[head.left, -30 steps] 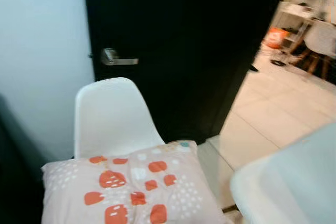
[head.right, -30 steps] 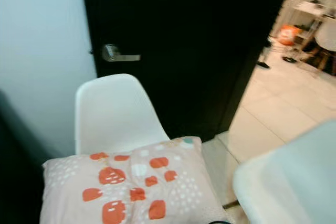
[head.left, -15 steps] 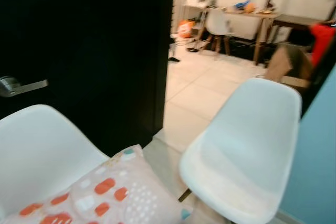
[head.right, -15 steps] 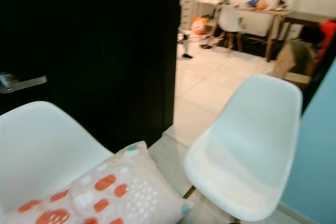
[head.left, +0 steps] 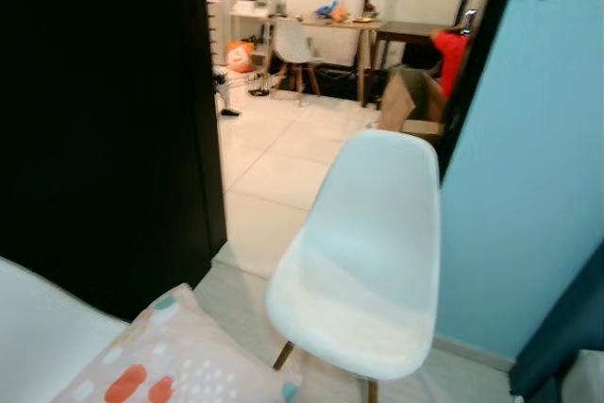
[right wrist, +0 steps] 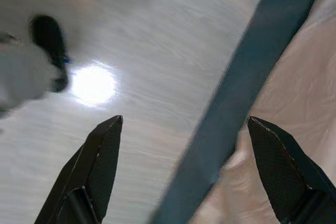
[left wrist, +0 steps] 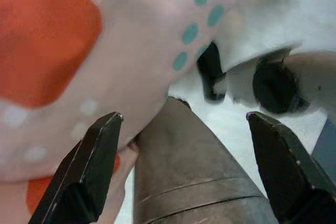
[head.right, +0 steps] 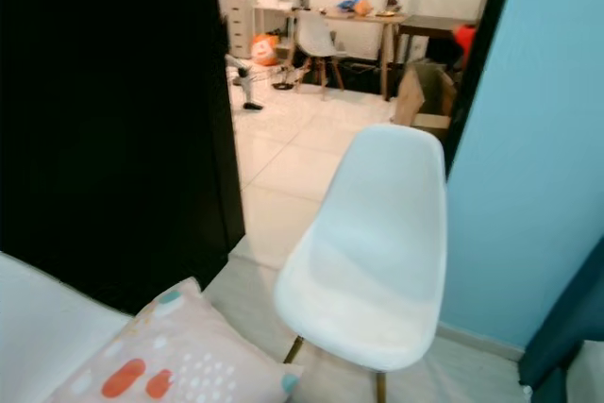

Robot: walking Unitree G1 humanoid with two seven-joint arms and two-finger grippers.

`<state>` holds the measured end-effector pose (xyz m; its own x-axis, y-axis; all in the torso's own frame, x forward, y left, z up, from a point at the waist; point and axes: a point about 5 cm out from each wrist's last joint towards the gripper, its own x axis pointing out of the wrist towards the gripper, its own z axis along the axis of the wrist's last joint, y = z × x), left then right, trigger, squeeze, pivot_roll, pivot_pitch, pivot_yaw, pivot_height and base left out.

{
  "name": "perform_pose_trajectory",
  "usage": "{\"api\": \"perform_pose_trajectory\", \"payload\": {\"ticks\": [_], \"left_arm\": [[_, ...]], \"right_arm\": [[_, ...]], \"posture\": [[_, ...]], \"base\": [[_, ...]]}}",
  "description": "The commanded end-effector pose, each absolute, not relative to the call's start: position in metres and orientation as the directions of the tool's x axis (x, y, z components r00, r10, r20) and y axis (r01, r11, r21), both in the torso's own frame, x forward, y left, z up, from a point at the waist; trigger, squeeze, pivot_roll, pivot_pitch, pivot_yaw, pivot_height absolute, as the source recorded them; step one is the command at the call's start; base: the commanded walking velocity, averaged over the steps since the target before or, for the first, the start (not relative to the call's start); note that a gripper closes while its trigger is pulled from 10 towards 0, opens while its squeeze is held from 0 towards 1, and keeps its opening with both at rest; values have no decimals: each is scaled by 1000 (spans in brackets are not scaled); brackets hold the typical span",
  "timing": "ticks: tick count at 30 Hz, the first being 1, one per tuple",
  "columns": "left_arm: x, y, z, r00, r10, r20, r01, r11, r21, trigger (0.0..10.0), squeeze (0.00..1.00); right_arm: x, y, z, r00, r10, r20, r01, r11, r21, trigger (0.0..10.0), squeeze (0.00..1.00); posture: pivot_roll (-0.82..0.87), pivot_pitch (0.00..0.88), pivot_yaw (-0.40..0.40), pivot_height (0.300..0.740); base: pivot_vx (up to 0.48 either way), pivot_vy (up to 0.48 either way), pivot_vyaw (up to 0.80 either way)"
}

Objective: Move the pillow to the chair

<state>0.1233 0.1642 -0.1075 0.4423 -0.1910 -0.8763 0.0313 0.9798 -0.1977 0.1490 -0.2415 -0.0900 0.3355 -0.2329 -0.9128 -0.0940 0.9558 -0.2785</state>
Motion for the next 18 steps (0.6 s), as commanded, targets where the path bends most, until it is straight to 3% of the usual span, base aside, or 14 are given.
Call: {"api": "perform_pose_trajectory", "payload": {"ticks": [1, 4, 11, 18], "left_arm": [[118, 163, -109, 421, -199, -885, 31, 978, -205, 10000, 0], [139, 158, -103, 471, -188, -862, 61, 982, -181, 10000, 0], [148, 159, -100, 501, -175, -848, 58, 984, -169, 10000, 0], [153, 168, -98, 524, -65, -849, 97, 995, -17, 10000, 0]], "right_arm": [[144, -243, -92, 318, -238, -918, -96, 955, -281, 10000, 0], [147, -232, -93, 329, -211, -920, -202, 937, -287, 10000, 0], [146, -224, -96, 327, -192, -925, -267, 920, -286, 10000, 0], [133, -230, -99, 304, -210, -929, -281, 912, -298, 10000, 0]], "posture": [[-20, 33, -19, 740], [-24, 27, -16, 740], [-43, 22, -7, 740], [-77, 11, -10, 740]], "base": [[0, 0, -769], [0, 0, -769], [0, 0, -769], [0, 0, -769]]}}
